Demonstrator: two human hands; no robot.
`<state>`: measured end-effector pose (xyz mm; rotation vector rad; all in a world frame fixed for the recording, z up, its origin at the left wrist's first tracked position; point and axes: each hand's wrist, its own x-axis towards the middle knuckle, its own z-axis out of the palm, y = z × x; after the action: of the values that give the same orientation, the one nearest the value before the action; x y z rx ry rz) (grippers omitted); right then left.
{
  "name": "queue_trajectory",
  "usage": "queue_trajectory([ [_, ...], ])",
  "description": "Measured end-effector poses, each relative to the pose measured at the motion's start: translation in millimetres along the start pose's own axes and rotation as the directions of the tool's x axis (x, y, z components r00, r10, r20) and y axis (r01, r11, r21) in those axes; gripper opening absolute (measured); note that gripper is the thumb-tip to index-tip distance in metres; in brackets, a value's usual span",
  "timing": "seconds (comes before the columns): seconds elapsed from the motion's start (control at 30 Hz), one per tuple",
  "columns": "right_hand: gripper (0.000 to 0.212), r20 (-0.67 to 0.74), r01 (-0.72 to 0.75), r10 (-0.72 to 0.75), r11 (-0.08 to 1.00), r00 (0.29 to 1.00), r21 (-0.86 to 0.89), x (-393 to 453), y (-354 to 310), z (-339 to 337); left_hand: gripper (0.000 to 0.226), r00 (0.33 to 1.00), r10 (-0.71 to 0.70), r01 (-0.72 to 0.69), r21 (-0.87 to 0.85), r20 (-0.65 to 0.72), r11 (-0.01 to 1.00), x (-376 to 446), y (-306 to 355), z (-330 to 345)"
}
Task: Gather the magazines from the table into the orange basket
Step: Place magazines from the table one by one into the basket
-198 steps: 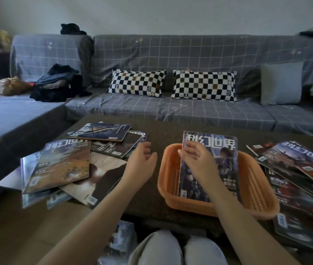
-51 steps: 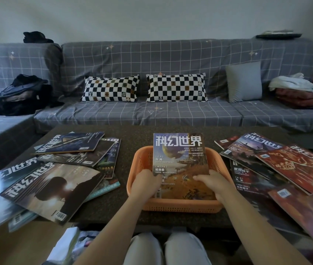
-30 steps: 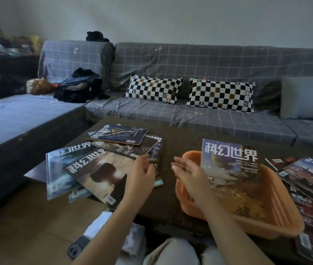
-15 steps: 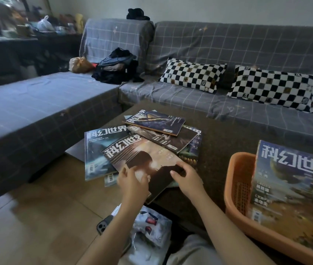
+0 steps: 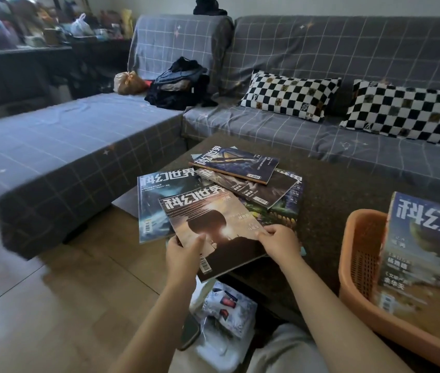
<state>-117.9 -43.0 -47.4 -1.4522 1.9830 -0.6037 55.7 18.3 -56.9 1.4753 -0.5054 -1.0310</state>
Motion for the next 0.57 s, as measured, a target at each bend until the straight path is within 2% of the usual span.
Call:
queue_trajectory([
  [0.07, 0.028, 0.030, -0.025, 0.022, 0.993, 0.999, 0.112, -8, 3, 0, 0.038, 1.000, -0.018, 0.018, -0.015, 0.019, 1.000, -4, 1, -9],
  [0.27, 0.025, 0.197, -0.191, 0.119, 0.893, 0.973, 0.407, -36, 1, -6, 0.034, 0.995, 0.068, -0.068, 0.003, 0.070, 0.998, -30, 8, -36],
  [0.43, 0.031, 0.323, -0.231, 0.021, 0.743, 0.946, 0.628, -63, 4, -24, 0.028, 0.978, 0.164, -0.158, -0.054, 0.128, 0.986, -53, 24, -54],
  [0.57, 0.027, 0.361, -0.199, -0.133, 0.638, 0.923, 0.744, -83, 5, -52, 0.025, 0.942, 0.247, -0.235, -0.078, 0.226, 0.969, -73, 45, -51],
])
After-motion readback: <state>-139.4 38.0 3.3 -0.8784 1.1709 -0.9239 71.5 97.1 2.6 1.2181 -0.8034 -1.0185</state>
